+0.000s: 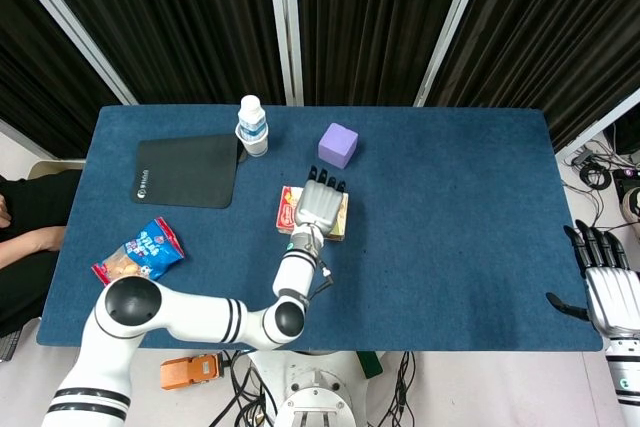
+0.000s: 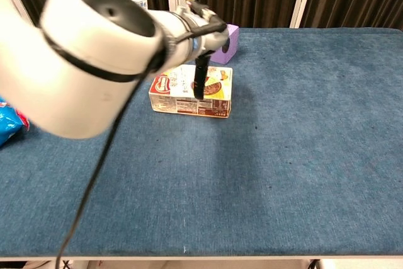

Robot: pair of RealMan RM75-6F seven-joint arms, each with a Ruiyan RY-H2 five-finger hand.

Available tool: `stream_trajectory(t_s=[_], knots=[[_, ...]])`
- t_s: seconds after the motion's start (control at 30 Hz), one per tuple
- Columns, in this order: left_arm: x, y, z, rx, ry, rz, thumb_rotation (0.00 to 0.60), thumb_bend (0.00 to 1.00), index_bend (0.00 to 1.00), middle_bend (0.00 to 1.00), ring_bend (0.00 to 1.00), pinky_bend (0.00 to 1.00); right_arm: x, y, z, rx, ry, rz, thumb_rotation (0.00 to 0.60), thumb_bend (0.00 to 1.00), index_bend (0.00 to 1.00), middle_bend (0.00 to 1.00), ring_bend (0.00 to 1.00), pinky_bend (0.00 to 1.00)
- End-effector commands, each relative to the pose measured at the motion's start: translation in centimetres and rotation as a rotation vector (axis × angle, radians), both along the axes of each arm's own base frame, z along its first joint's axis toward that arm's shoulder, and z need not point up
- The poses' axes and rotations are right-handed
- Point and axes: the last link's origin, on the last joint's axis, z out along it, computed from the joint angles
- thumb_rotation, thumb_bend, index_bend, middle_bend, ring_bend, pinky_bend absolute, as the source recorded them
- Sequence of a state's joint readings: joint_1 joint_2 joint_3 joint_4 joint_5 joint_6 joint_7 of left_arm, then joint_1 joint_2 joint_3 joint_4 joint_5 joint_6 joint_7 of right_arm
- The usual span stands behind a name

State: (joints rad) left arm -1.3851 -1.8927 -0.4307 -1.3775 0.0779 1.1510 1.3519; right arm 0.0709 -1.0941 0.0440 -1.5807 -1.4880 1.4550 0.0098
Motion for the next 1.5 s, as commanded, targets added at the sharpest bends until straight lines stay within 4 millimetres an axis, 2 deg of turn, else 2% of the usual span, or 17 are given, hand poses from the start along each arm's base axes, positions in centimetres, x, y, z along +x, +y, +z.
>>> stream_trajectory(t_s=[0.03, 0.5, 0.57, 0.63, 0.7, 0.83, 0.9, 0.97, 1.07, 1.2, 1.33, 1.5], knots=[[0.7, 0.0, -1.2, -0.023, 0.014, 0.004, 0.600, 0.00, 0.13, 0.12, 0.02, 0.00, 0.0, -0.1, 0.0, 0.002, 0.002, -0.005, 0.600, 0.24, 0.00, 0.00, 0.00, 0.00], [0.1, 1.1, -4.0, -0.051, 0.038, 0.060, 0.600, 0.01, 0.13, 0.13, 0.03, 0.00, -0.4, -0.8, -0.5, 0.023, 0.004, -0.039, 0.600, 0.24, 0.00, 0.00, 0.00, 0.00], [0.1, 1.4, -4.2, -0.053, 0.014, 0.072, 0.600, 0.03, 0.18, 0.18, 0.07, 0.00, -0.4, -0.9, -0.6, 0.026, 0.002, -0.042, 0.600, 0.24, 0.00, 0.00, 0.00, 0.00], [0.0, 1.7, -4.0, -0.047, -0.024, 0.077, 0.600, 0.08, 0.28, 0.27, 0.15, 0.01, -0.4, -0.9, -0.6, 0.027, 0.002, -0.044, 0.600, 0.24, 0.00, 0.00, 0.00, 0.00], [-0.1, 2.1, -3.4, -0.036, -0.075, 0.074, 0.600, 0.13, 0.35, 0.36, 0.23, 0.05, -0.4, -1.0, -0.7, 0.027, 0.000, -0.043, 0.600, 0.24, 0.00, 0.00, 0.00, 0.00], [-0.6, 2.5, -1.6, -0.038, -0.170, 0.047, 0.600, 0.18, 0.41, 0.43, 0.33, 0.24, -0.2, -1.1, -0.9, 0.032, -0.002, -0.037, 0.600, 0.24, 0.00, 0.00, 0.00, 0.00], [-0.8, 2.6, -0.2, -0.042, -0.238, 0.036, 0.600, 0.18, 0.41, 0.44, 0.34, 0.25, -0.1, -1.1, -0.9, 0.031, -0.003, -0.031, 0.600, 0.24, 0.00, 0.00, 0.00, 0.00], [-1.3, 2.7, 2.2, -0.040, -0.382, 0.044, 0.600, 0.18, 0.41, 0.44, 0.34, 0.25, 0.0, -1.1, -0.9, 0.032, -0.005, -0.023, 0.600, 0.24, 0.00, 0.00, 0.00, 0.00], [-2.2, 2.7, 4.7, -0.054, -0.553, 0.076, 0.600, 0.18, 0.41, 0.44, 0.34, 0.25, 0.1, -1.1, -1.0, 0.033, -0.004, -0.019, 0.600, 0.24, 0.00, 0.00, 0.00, 0.00], [-4.0, 2.6, 7.5, -0.103, -0.835, 0.190, 0.600, 0.18, 0.41, 0.44, 0.32, 0.25, 0.4, -0.9, -1.0, 0.030, -0.005, -0.011, 0.600, 0.24, 0.00, 0.00, 0.00, 0.00], [-6.0, 2.4, 7.9, -0.163, -1.080, 0.291, 0.600, 0.19, 0.41, 0.42, 0.28, 0.24, 0.5, -0.8, -0.9, 0.024, -0.008, -0.007, 0.600, 0.24, 0.00, 0.00, 0.00, 0.00], [-7.8, 1.7, 6.1, -0.176, -1.234, 0.320, 0.600, 0.19, 0.41, 0.40, 0.24, 0.18, 0.7, -0.8, -1.0, 0.030, -0.006, -0.008, 0.600, 0.24, 0.00, 0.00, 0.00, 0.00]])
